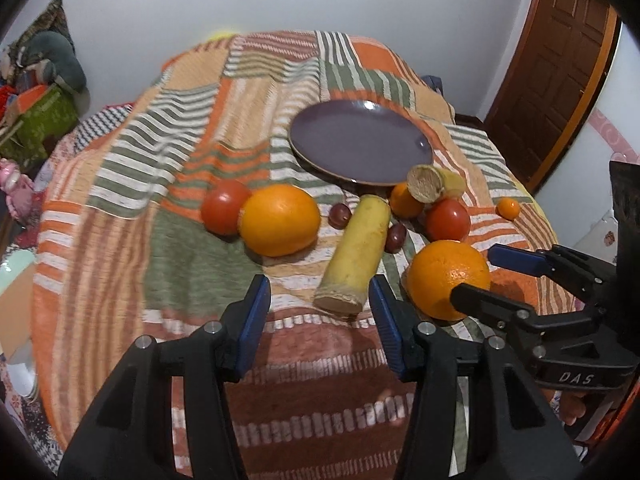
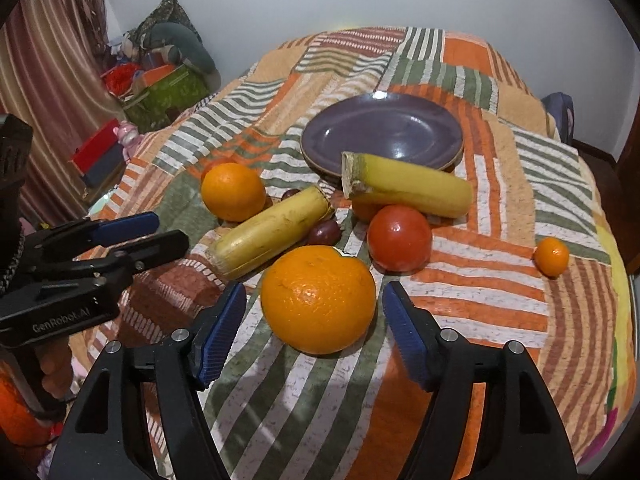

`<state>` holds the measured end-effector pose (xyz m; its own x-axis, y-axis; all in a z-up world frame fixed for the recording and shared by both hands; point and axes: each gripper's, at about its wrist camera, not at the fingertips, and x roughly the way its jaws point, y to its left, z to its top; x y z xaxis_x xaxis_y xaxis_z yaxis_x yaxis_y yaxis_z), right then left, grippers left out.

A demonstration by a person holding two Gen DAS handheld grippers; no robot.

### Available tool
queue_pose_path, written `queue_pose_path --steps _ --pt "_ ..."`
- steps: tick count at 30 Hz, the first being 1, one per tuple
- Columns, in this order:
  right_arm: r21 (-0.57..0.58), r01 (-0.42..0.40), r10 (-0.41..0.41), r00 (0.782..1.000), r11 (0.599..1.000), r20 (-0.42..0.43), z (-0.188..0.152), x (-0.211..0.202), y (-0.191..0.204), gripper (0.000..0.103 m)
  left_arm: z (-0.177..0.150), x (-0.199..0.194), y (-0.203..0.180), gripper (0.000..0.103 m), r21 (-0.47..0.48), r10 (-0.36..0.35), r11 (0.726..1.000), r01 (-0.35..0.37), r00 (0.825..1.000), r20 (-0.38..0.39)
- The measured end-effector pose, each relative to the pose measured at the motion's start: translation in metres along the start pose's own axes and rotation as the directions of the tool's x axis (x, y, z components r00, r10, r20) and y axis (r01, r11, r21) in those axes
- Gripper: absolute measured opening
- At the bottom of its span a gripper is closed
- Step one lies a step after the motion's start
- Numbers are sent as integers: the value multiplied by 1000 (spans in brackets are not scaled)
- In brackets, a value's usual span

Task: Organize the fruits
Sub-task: 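Lower the left tool onto the short yellow cylinder while the right tool approaches the large orange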

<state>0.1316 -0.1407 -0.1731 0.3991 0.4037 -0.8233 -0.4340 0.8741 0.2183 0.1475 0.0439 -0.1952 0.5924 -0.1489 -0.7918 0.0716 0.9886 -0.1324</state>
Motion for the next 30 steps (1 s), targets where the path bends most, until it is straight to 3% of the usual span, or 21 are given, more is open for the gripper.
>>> queue_pose_path --steps 7,19,30 --pt "41 -57 59 997 998 -48 0 15 -9 68 5 29 -4 51 9 -40 999 40 998 -53" --pt "69 -120 123 991 990 -44 -1 20 -16 68 9 60 -7 48 -29 -102 995 99 989 -104" --pt "78 -80 83 996 994 -39 -4 10 -16 67 -4 43 -14 38 4 -114 993 115 988 -100"
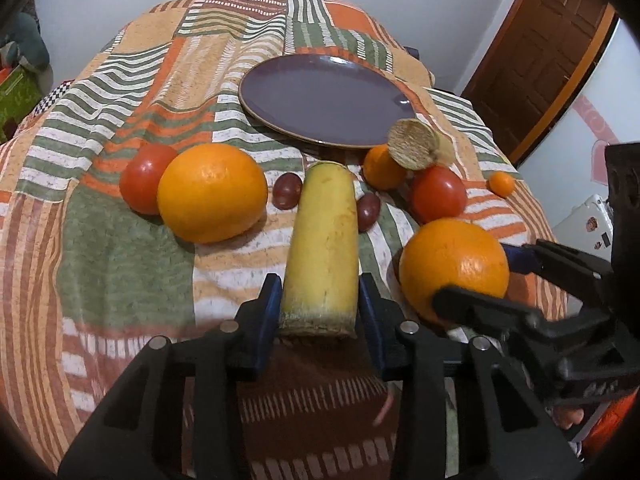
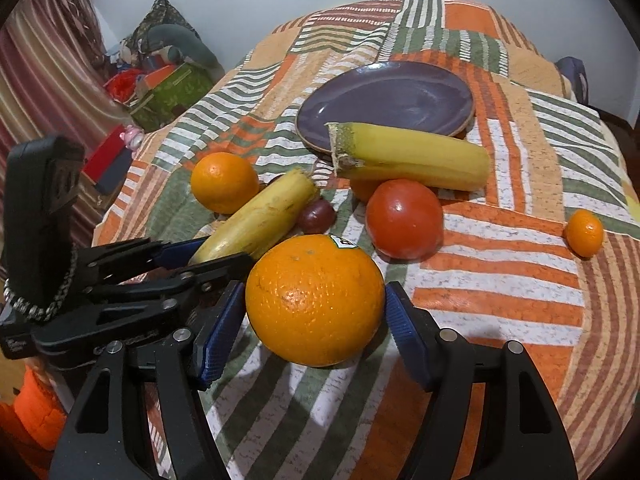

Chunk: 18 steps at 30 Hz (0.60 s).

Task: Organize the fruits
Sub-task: 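Grasp the short yellow cylinder with the left tool while the right tool grasps the large orange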

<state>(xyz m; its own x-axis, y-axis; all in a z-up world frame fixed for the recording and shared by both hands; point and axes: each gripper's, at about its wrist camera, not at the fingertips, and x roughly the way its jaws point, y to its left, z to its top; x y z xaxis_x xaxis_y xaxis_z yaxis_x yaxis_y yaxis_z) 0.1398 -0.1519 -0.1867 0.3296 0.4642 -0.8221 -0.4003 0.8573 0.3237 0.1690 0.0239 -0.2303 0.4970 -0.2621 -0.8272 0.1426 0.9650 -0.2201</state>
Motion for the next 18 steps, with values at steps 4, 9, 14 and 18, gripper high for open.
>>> queue_pose_path --steps 4,9,14,18 --pt "3 23 -23 1000 1000 7 -5 -7 -2 67 -12 -11 -2 38 8 4 1000 -4 1000 -3" --pt "18 64 -65 998 998 27 -9 -19 -11 67 -22 -27 -1 36 21 18 1000 -18 1000 -7" --pt "44 98 -100 994 994 47 -11 -28 -22 67 -23 -33 0 33 19 20 1000 -19 999 -25" --pt "59 106 -110 992 993 57 -12 -31 -29 67 -11 -34 0 33 8 25 1000 -25 1000 -7"
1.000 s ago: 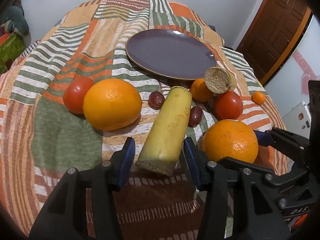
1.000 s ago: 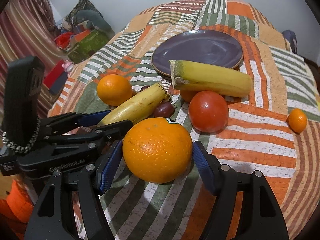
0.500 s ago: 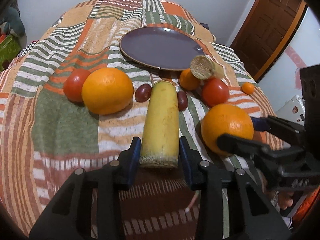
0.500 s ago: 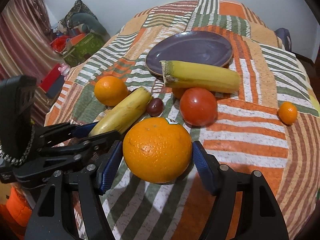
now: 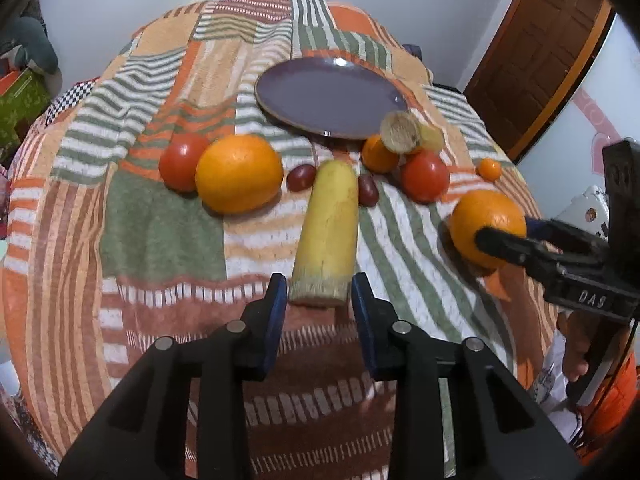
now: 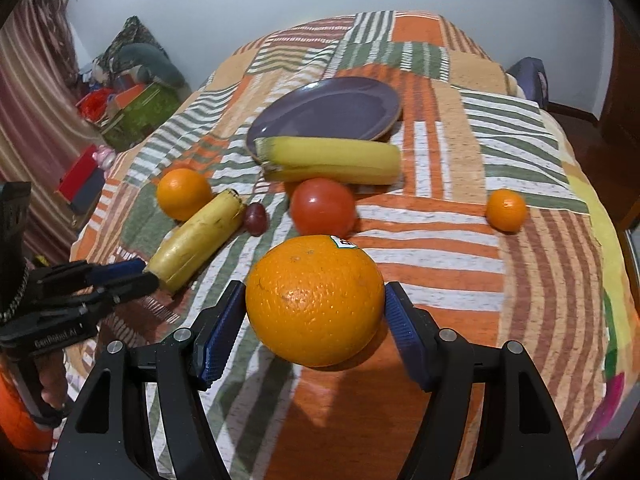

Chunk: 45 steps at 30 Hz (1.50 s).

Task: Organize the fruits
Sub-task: 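Grasp the short yellow cylinder with the left tool while the right tool grasps the large orange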

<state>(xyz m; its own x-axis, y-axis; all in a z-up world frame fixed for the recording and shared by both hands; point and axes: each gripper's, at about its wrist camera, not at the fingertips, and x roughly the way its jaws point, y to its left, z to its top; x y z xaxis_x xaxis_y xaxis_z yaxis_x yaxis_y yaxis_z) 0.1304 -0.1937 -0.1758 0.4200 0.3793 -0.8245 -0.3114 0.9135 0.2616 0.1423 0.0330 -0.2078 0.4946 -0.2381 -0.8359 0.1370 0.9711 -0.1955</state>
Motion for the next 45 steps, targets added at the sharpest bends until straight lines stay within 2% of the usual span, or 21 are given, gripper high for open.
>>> queue_pose_path --steps 3,7,13,27,36,45 --pt "4 4 -4 1000 1000 4 0 0 -4 67 12 5 -4 37 20 -5 1000 5 1000 1" --pt "4 1 -1 1000 1000 7 1 1 -6 67 26 27 -10 38 51 15 999 -13 999 -40" --pt "-8 2 -2 1000 1000 7 3 3 -9 67 33 51 -3 38 27 -15 999 18 995 -100" --pt "-9 13 -13 1000 1000 10 7 3 -13 67 41 65 -9 38 30 1 1000 2 996 -89" --pt "-6 40 -39 998 999 58 20 -12 -18 67 48 23 -7 36 9 -1 1000 1 1000 -1" --pt "-44 69 -61 984 997 167 51 -35 -14 67 65 -11 -7 36 18 16 1000 -18 995 95"
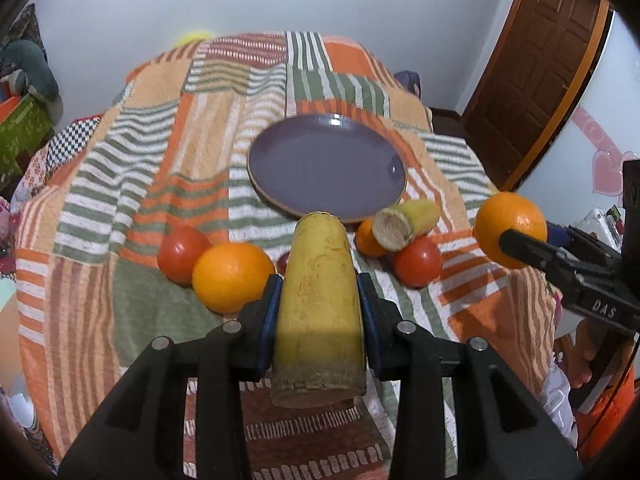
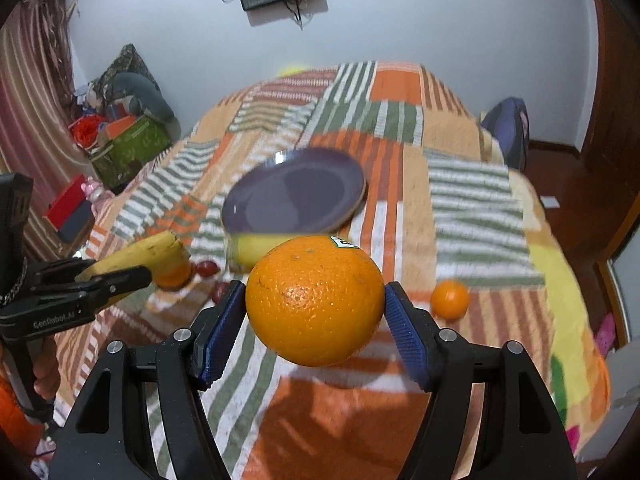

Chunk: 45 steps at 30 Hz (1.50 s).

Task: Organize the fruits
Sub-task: 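Grasp the short yellow cylinder with the left tool while the right tool grasps the large orange, then carry both held items over the purple plate and lower them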

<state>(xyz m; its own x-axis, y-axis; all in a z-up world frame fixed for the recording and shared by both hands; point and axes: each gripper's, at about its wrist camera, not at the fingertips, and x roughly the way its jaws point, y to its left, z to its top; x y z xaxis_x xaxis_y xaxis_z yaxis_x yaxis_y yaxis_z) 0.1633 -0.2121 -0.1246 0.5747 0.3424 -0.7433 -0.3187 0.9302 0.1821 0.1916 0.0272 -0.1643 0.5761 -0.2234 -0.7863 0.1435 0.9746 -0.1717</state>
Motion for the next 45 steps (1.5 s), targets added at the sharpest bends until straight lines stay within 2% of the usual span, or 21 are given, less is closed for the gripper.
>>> queue_pose_path --steps 10,17,22,33,38,45 --pt "-49 14 -9 995 999 104 41 5 6 67 35 -12 1 36 17 21 1000 -22 996 81" --pt "-81 23 -12 991 996 133 69 19 12 67 62 -10 0 36 42 34 998 -39 991 131" --pt "-116 31 -13 988 993 153 87 30 17 67 81 4 2 36 49 40 998 -47 990 136" --pt "-141 40 -23 993 989 114 109 73 12 67 120 42 11 36 36 52 998 -57 991 121" --pt "-145 50 -42 997 988 61 112 102 7 67 133 72 20 36 24 24 999 -25 998 62" --pt "-168 50 -57 998 985 -37 110 142 2 67 147 120 30 36 25 54 998 -54 998 -11"
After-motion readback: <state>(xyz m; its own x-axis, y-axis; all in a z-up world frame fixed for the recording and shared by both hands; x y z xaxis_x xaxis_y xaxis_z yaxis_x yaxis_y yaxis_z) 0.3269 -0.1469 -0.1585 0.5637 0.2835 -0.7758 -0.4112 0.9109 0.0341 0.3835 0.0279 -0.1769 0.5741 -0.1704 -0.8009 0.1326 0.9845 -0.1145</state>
